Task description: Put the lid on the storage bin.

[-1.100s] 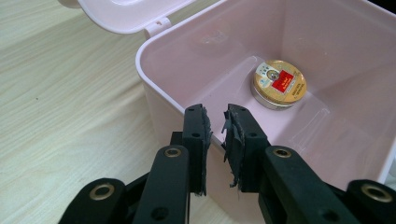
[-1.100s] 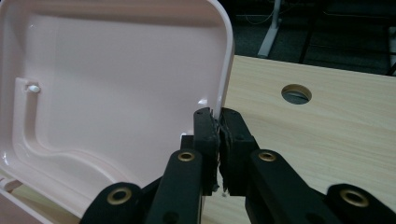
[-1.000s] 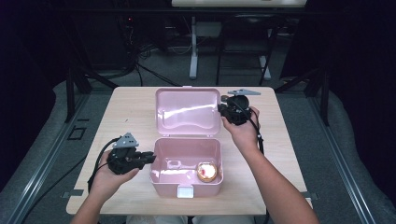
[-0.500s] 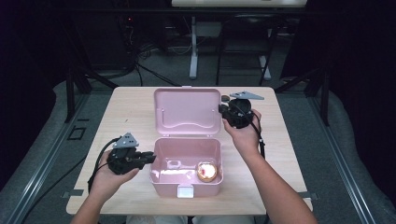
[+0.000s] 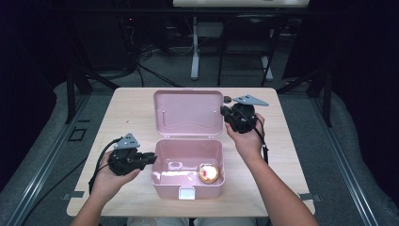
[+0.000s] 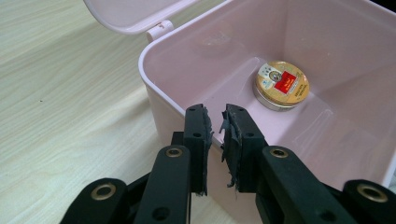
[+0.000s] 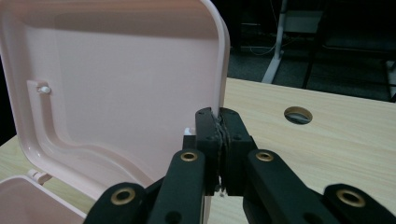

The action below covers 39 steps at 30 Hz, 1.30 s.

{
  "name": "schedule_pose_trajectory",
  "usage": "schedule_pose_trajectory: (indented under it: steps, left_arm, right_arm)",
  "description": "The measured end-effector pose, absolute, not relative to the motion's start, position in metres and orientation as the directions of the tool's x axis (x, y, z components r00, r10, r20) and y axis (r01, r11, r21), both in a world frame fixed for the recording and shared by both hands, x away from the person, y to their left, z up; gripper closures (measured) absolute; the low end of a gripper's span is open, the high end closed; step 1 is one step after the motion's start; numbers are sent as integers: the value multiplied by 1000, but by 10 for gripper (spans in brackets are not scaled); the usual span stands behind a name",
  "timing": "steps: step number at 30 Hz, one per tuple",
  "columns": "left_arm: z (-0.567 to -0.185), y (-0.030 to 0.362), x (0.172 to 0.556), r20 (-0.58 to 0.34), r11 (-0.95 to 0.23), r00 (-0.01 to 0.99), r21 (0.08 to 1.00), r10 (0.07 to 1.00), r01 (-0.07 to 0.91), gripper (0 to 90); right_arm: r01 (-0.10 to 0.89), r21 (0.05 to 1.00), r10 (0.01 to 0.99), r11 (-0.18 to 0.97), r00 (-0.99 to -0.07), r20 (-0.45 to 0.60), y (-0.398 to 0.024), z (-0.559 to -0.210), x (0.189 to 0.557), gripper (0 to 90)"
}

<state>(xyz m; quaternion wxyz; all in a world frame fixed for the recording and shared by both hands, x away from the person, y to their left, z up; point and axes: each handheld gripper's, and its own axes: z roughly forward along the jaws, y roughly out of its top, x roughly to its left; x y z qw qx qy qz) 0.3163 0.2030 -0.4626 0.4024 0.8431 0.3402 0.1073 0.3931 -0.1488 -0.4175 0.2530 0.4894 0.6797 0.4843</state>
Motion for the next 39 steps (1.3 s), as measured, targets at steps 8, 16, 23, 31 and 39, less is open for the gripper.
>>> schedule_pose_trajectory:
  steps: [8,16,23,31,39]
  left_arm:
    - [-463,203,318,-85,-450,747,751,659,482,782]
    - [-458,206,327,-52,-430,721,772,691,468,731]
    - [-442,209,343,-67,-360,687,813,723,458,709]
    - [-416,205,369,-40,-328,645,836,763,440,692]
    - [-397,199,390,-31,-311,614,841,789,443,684]
  right_arm:
    - [413,909,912,53,-392,124,-148,-417,391,876]
    - [417,907,912,54,-391,125,-149,-417,392,876]
    - [417,907,912,55,-391,124,-149,-417,392,876]
    - [419,906,910,52,-394,130,-149,-417,392,876]
    - [420,906,909,50,-395,133,-149,-417,392,876]
